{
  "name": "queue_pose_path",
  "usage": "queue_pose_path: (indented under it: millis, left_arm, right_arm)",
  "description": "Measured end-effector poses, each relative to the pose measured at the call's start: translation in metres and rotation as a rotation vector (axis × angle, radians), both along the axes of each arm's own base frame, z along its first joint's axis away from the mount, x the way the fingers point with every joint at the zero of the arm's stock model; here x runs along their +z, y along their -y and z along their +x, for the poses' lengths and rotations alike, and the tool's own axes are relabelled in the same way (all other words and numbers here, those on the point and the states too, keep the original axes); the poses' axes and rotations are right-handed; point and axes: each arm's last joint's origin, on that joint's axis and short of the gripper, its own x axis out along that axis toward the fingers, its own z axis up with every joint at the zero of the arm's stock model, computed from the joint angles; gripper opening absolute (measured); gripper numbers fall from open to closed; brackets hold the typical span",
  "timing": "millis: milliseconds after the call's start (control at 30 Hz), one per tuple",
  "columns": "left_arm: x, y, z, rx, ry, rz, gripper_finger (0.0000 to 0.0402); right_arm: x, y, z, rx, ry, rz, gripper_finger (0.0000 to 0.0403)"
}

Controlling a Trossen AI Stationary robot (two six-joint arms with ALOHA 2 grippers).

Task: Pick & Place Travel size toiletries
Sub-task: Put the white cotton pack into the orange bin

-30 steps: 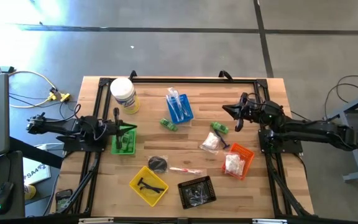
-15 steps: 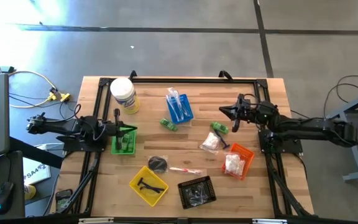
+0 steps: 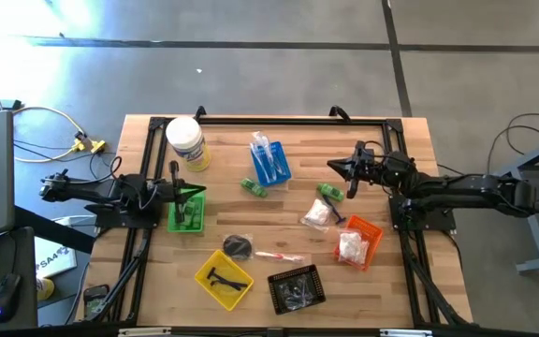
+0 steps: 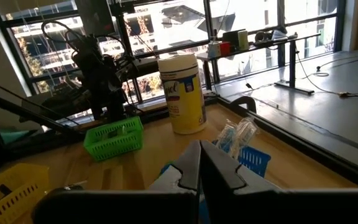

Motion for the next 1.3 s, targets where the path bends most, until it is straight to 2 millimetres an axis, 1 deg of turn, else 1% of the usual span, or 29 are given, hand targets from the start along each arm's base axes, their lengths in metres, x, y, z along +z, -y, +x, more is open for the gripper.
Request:
queue_pose_path:
  millis: [100,267,533,633,667,733,833,900,1033,1100,1167,1300]
  left_arm:
    - [0.000,0.000,0.000,0.004,-0.004,0.022,0.0000]
    - [0.000,0.000,0.000,0.000,0.005,-0.009,0.0000]
    - [0.001,0.000,0.000,0.000,0.005,0.006,0.0000]
    - [0.002,0.000,0.000,0.000,0.010,0.021,0.0000]
    - [0.002,0.000,0.000,0.000,0.012,0.025,0.0000]
    - [0.003,0.000,0.000,0.000,0.019,0.032,0.0000]
    - [0.004,0.000,0.000,0.000,0.025,0.049,0.0000]
    - [0.004,0.000,0.000,0.000,0.025,0.052,0.0000]
    - [0.004,0.000,0.000,0.000,0.021,0.074,0.0000]
    - [0.004,0.000,0.000,0.000,0.021,0.074,0.0000]
    - [0.004,0.000,0.000,0.000,0.020,0.073,0.0000]
    - [0.004,0.000,0.000,-0.001,0.021,0.071,0.0000]
  right_arm:
    - [0.000,0.000,0.000,0.002,0.001,0.008,0.0002]
    - [0.000,-0.004,0.002,0.038,-0.001,-0.006,0.0002]
    - [0.004,-0.022,0.006,0.087,0.002,-0.160,0.0002]
    - [0.012,-0.029,0.012,0.130,-0.011,-0.183,0.0002]
    - [0.016,-0.032,0.015,0.152,-0.035,-0.190,0.0002]
    - [0.023,-0.038,0.022,0.183,-0.135,-0.206,0.0002]
    - [0.035,-0.046,0.028,0.152,-0.281,-0.218,0.0002]
    - [0.042,-0.049,0.031,0.137,-0.330,-0.222,0.0002]
    - [0.049,-0.061,0.041,0.208,-0.378,-0.214,0.0003]
    - [0.046,-0.070,0.050,0.224,-0.434,-0.228,0.0009]
    - [0.040,-0.078,0.059,0.198,-0.517,-0.248,0.0022]
    - [0.032,-0.091,0.081,0.157,-0.636,-0.292,0.0067]
